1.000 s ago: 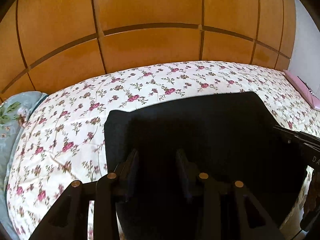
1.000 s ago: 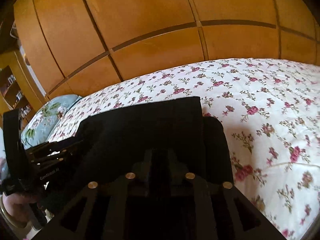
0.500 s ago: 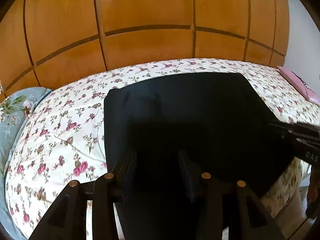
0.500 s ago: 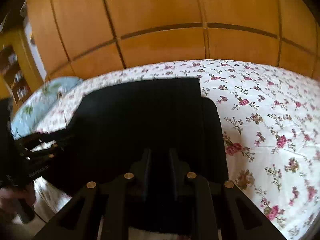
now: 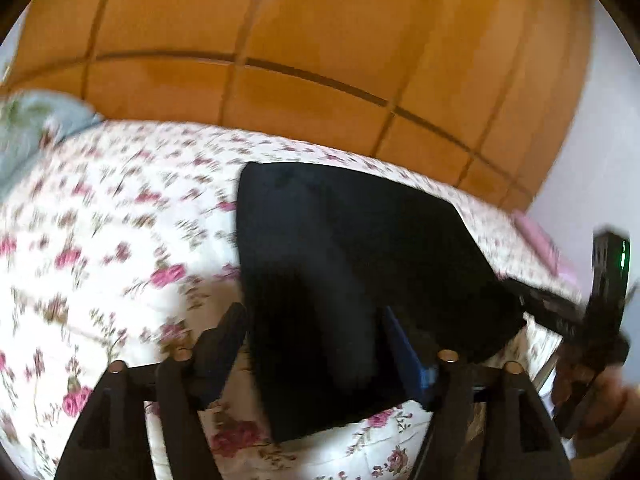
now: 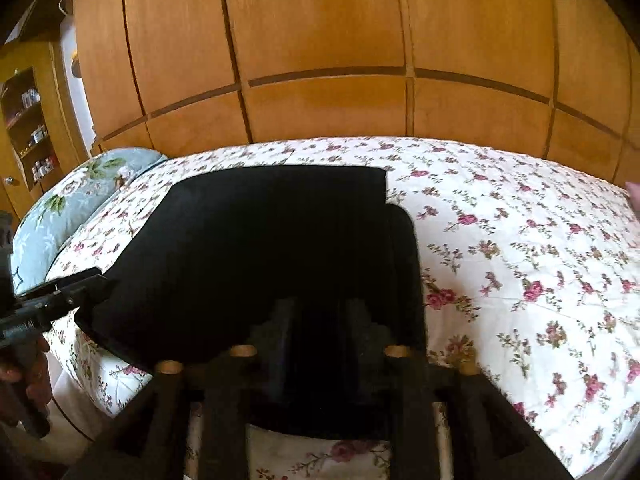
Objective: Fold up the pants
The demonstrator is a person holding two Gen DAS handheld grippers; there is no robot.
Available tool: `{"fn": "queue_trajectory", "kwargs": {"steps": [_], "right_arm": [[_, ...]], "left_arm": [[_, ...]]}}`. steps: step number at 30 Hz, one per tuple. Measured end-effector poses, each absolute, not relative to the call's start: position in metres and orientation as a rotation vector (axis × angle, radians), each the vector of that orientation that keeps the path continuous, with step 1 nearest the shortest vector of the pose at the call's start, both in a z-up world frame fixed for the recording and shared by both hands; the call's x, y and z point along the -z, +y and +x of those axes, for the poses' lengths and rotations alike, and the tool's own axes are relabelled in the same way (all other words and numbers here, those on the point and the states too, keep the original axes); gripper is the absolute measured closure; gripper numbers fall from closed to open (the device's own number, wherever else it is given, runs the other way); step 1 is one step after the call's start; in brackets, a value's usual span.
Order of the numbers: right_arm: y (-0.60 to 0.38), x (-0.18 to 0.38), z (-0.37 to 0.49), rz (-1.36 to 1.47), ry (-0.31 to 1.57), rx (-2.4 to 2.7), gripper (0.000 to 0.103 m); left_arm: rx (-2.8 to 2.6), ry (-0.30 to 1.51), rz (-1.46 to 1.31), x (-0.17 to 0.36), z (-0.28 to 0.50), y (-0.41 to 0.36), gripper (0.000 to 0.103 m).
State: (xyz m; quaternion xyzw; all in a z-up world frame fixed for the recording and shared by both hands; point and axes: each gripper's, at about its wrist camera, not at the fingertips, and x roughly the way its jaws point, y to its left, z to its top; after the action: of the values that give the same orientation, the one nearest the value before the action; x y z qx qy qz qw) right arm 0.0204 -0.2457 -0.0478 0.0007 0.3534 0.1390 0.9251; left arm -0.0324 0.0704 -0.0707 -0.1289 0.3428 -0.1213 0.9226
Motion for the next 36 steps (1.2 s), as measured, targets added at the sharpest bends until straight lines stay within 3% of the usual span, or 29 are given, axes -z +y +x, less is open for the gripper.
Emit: {"fn": "queue_trajectory", "kwargs": {"steps": [1,2,11,15,20,23,30,36], "right_arm": [[-0.247,0.047,0.020,0.003,0.724,-0.264,0.030],[-0.251,0.047,0.020,0.012,0.721,-0.242,0.027],[-0.303,0.078,0.043,0.407,0.869,-0.334,0.026],[-0.317,0.094,0.045,0.548,0.911,-0.386,0.026],[-0.317,0.094,0.043,0.556,0.934,-0.429,0.026],[-0.317,0.095,0.044,0.571,0.945,-0.440,0.030],[-0.314,0.087,0.042,0.541,0.917,-0.453,0.052],[-0.302,0.066,0.034,0.411,0.813,-0.436,0.056]], "left_arm": [[0.243,0.711,-0.311,0.073,-0.031,0.080,0.027],[0.241,0.722,-0.342,0.075,-0.029,0.085,0.026],[0.491,0.921,-0.610,0.106,-0.008,0.105,0.025],[0.530,0.921,-0.603,0.106,-0.007,0.107,0.025],[0.580,0.952,-0.605,0.107,0.000,0.099,0.026],[0.593,0.981,-0.591,0.107,0.004,0.095,0.026],[0.546,0.944,-0.527,0.097,-0.008,0.079,0.050],[0.498,0.817,-0.294,0.057,-0.016,0.055,0.057]]}}
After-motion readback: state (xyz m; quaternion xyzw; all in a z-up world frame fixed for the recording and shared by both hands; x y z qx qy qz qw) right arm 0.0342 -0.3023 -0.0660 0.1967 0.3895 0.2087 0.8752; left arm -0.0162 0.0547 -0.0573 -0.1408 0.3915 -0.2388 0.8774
